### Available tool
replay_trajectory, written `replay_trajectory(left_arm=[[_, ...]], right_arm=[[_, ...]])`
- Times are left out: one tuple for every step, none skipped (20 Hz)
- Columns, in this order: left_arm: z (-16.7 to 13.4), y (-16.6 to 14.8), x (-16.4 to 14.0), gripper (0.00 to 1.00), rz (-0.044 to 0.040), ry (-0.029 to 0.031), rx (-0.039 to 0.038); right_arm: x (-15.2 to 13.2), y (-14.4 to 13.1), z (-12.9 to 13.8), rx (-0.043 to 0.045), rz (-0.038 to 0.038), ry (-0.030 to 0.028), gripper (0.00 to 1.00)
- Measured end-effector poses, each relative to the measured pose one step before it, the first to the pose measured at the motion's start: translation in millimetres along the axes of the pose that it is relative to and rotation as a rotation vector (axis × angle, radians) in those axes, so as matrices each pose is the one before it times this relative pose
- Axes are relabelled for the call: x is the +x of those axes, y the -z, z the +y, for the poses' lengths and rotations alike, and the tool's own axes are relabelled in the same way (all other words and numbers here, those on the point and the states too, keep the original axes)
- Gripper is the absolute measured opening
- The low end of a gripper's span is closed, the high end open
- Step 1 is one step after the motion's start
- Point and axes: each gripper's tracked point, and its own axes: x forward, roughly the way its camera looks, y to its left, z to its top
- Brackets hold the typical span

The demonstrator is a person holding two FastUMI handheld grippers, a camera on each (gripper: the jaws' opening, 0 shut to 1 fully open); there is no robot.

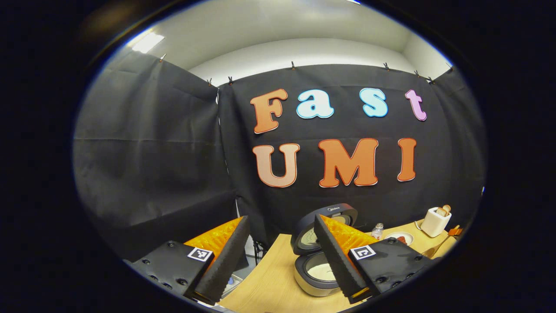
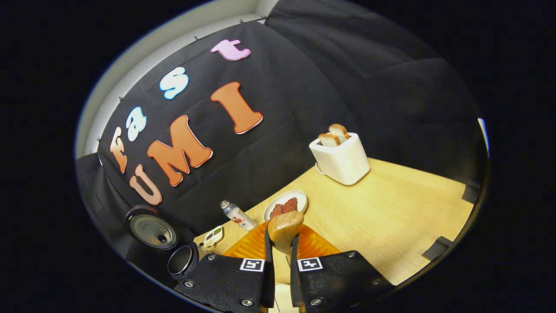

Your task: Close the left gripper, press the button to open the rice cooker; take a wooden spoon from the chopstick holder with the right hand, scoop a spoonful of rice and pour it into the rice cooker, then put the wooden spoon back into the chopstick holder.

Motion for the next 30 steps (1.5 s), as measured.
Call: replay_trajectory(left_arm=[[5.78,-0.12,2.44,0.94,-0.00336,0.00398,-0.00043],[5.67,-0.96,0.89,0.94,-0.00454,0.00618,-0.00369],[5.06,-0.88,1.25,0.94,-0.00662,0.00548,-0.00616],[7.22,-1.22,1.01,0.94,-0.00603,0.00372,-0.00688],[5.82,-1.62,1.03,0.94,-0.00524,0.00409,-0.00859],[4.91,0.10,2.72,0.99,-0.00227,0.00638,-0.00549],[5.94,0.13,1.88,0.99,-0.00018,0.00176,-0.00138],[5.62,0.12,2.28,0.94,0.00230,0.00205,0.00215],[4.95,0.66,1.50,0.94,0.00061,-0.00213,0.00705],[3.96,-0.85,0.85,1.00,-0.00147,0.00093,0.00823],[2.11,-0.94,1.70,0.97,-0.00198,0.00129,0.00728],[0.34,1.76,-0.78,0.94,-0.00065,0.00640,0.00352],[-0.25,1.28,1.06,0.94,0.00026,0.00690,0.00128],[0.93,0.16,1.85,0.95,0.00027,0.00202,0.00163],[0.96,2.65,2.06,0.96,0.00363,-0.00038,0.00237],[0.76,4.56,0.31,0.97,0.00612,0.00040,0.00418],[-0.55,2.71,-0.77,0.99,0.00420,0.00342,0.00344],[-0.78,1.79,0.57,1.00,0.00320,0.00295,0.00366],[-0.29,2.71,1.56,1.00,0.00301,0.00204,0.00382],[0.93,2.96,1.24,1.00,0.00399,-0.00214,0.00285],[1.14,3.36,0.95,1.00,0.00781,-0.00689,0.00270],[0.25,4.20,-1.50,0.99,0.00838,-0.00350,0.00038],[0.04,2.58,0.63,1.00,0.00782,-0.00261,-0.00271],[0.55,2.93,0.07,1.00,0.00698,-0.00057,-0.00269],[0.62,3.34,-0.56,1.00,0.00729,-0.00163,-0.00125],[1.00,1.67,-2.09,0.99,0.00575,-0.00062,0.00118],[2.23,1.60,-0.79,0.99,0.00542,-0.00209,0.00425],[3.12,1.02,-1.40,0.99,0.00210,-0.00418,0.00361],[2.58,-0.21,-0.59,0.99,0.00340,-0.00454,0.00236],[2.65,3.21,-2.06,0.99,0.00516,-0.00296,0.00005]], right_arm=[[-8.83,-5.68,10.43,-0.03107,-0.01425,-0.00442,0.14],[-10.02,-5.34,12.64,-0.03189,-0.01598,-0.00637,0.13],[-8.50,-5.73,13.34,-0.02933,-0.01298,-0.01127,0.13],[-8.05,-3.26,13.36,-0.02828,-0.01423,-0.01176,0.13],[-7.81,-1.69,12.74,-0.02721,-0.00988,-0.01204,0.13],[-7.49,-0.53,13.02,-0.01921,-0.00781,-0.01550,0.14],[-5.21,1.79,11.22,-0.01184,-0.00194,-0.01397,0.13],[-1.43,6.23,12.18,-0.01241,0.00446,-0.01435,0.13],[0.14,7.91,8.94,-0.01289,0.00728,-0.01139,0.13],[3.13,10.58,6.01,-0.00924,0.01546,-0.00542,0.13],[3.09,11.88,4.48,-0.00903,0.01907,-0.00112,0.13],[2.14,13.16,3.86,-0.01408,0.01938,-0.00071,0.13],[3.81,12.30,1.63,-0.01811,0.01969,0.00497,0.13],[4.10,12.97,0.66,-0.01391,0.02159,0.00611,0.13],[3.80,12.56,1.39,-0.01055,0.03236,0.00740,0.13],[2.78,10.69,-0.01,-0.01828,0.00491,0.00689,0.14],[3.86,6.21,0.66,-0.02637,-0.00230,0.00664,0.13],[4.36,6.07,1.12,-0.02979,0.00257,0.00278,0.14],[4.25,7.02,2.65,-0.03175,0.00265,-0.00091,0.13],[2.00,7.32,3.35,-0.03870,0.00263,-0.00459,0.14],[3.33,6.09,2.68,-0.03505,0.00445,-0.00139,0.14],[3.00,8.90,2.74,-0.02838,0.00939,0.00233,0.14],[2.87,8.16,2.26,-0.02419,0.00654,0.00749,0.13],[1.33,7.00,3.90,-0.02149,0.00404,0.00417,0.14],[-0.39,1.02,5.27,-0.02485,-0.01820,0.00401,0.14],[0.07,1.94,6.39,-0.01491,-0.00702,-0.00655,0.13],[0.39,5.70,7.55,-0.00462,0.00964,-0.00748,0.13],[1.10,3.73,9.04,0.00295,-0.00119,-0.01555,0.13],[-1.46,1.83,3.14,-0.01269,-0.00504,0.01233,0.14],[-1.26,-0.28,1.87,0.00181,0.00555,-0.00058,0.14]])
